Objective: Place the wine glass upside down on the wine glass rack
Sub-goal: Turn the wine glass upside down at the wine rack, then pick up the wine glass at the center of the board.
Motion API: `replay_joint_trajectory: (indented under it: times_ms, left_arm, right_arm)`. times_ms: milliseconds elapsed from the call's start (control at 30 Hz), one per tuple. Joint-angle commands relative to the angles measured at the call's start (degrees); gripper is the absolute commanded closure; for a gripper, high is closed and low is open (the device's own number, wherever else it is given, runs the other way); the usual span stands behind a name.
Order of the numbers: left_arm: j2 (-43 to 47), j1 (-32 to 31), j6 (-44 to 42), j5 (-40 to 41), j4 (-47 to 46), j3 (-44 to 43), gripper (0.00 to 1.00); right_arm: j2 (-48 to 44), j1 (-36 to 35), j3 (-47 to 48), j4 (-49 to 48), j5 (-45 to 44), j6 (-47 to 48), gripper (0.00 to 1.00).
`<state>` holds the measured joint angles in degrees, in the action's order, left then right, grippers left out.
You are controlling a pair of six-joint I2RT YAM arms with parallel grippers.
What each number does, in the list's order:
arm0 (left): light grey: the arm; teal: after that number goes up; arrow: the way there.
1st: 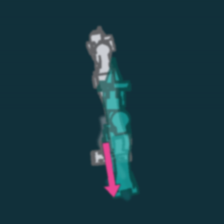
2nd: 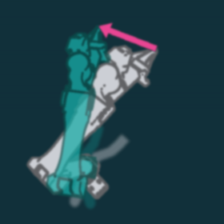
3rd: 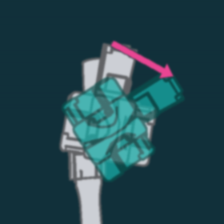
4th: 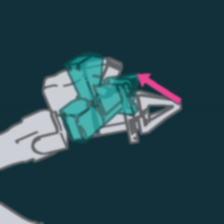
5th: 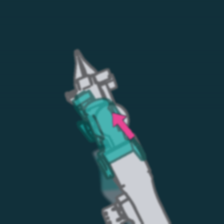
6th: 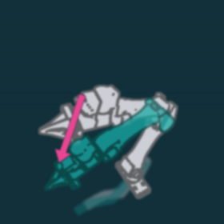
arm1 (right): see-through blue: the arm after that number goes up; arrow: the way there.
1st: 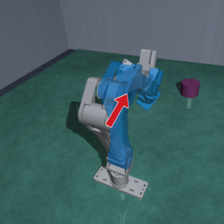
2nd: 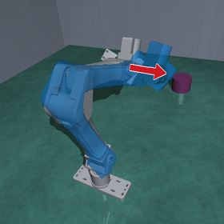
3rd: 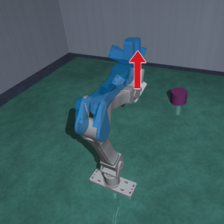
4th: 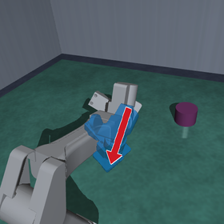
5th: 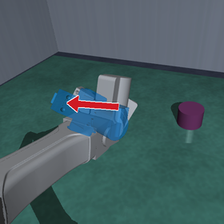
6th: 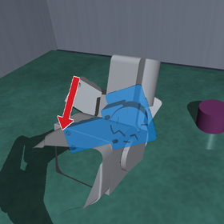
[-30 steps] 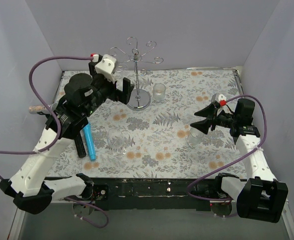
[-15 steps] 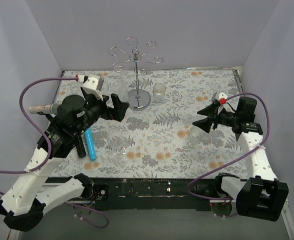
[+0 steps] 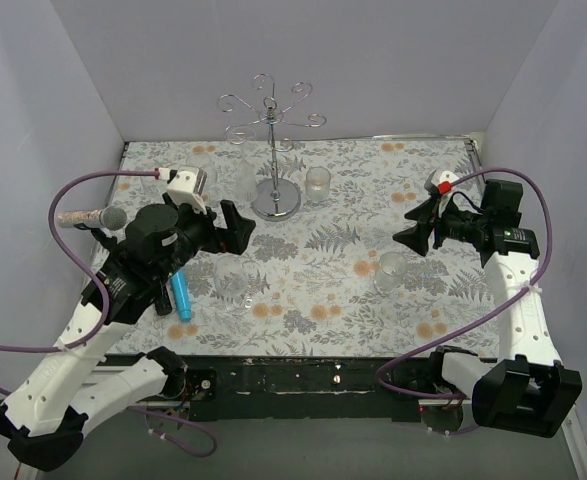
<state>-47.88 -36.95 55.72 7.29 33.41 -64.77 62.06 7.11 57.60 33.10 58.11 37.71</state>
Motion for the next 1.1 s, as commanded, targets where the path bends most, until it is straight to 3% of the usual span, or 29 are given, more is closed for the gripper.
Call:
replay_joint_trajectory:
  times_ms: [0,200,400,533,633,833,933,1067]
  left_arm:
    - [-0.81,0.56,0.0,2.11,-0.36,-2.81,0.02]
    - [-2.92,3.98,1.05,-0.43,-1.94,-3.43,0.02]
    - [-5.03,15.05,4.83,-14.21,-3.79,-4.92,0.02]
    - [-7.75,19.45,8.25,-19.32,-3.44,-8.17,0.02]
    - [-9.77,23.13,13.51,-21.87,-3.88,-9.67,0.02]
    - [-16.79,35.0,23.36,-35.23,-7.13,-11.51,0.02]
    - [-22.59,36.51,23.56,-33.06,-3.72,-17.2,0.02]
    - [-27.35,36.51,22.06,-24.02,1.57,-23.81,0.02]
  right_arm:
    - [-1.77,0.27,1.28,-0.66,-1.42,-2.9,0.28]
    - [-2.03,0.27,3.21,0.38,-3.96,-3.17,0.28]
    - [-2.47,0.27,2.6,-0.58,-3.88,-3.17,0.28]
    - [-2.21,0.18,1.46,-1.81,-3.35,-3.26,0.28]
    - [-1.95,0.27,0.58,-3.04,-2.3,-3.52,0.28]
    - [-0.98,0.27,-2.23,-8.14,0.25,-5.46,0.28]
    - [0.34,0.27,-2.32,-9.1,1.13,-5.55,0.28]
    - [1.48,0.27,-3.72,-10.69,2.18,-5.55,0.28]
